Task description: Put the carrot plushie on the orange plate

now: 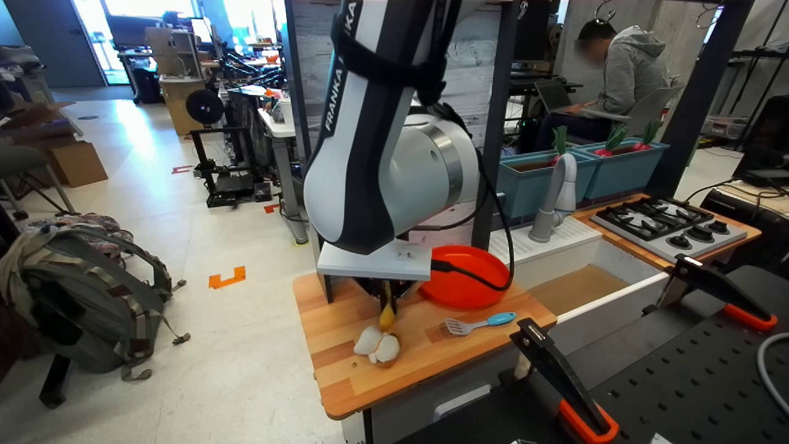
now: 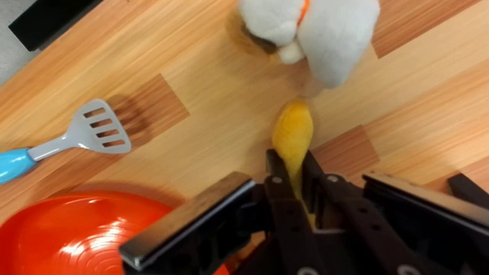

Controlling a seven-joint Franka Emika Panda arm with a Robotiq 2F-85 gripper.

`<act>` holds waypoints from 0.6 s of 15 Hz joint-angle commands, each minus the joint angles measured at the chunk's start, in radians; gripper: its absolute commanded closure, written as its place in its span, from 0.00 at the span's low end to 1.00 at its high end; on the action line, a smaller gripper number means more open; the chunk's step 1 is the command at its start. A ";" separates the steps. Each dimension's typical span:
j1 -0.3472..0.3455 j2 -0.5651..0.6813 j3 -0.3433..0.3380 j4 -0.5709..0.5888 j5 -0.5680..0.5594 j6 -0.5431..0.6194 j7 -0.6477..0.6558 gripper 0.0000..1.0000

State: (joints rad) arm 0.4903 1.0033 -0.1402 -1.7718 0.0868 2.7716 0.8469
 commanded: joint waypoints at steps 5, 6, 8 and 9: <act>-0.036 -0.128 -0.003 -0.149 0.004 0.046 0.002 0.98; -0.042 -0.158 -0.001 -0.192 0.006 0.078 -0.003 0.98; -0.057 -0.206 0.005 -0.265 0.014 0.133 -0.012 0.98; -0.068 -0.221 0.009 -0.290 0.019 0.154 -0.018 0.98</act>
State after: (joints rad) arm 0.4490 0.8789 -0.1471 -1.9283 0.0881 2.8495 0.8500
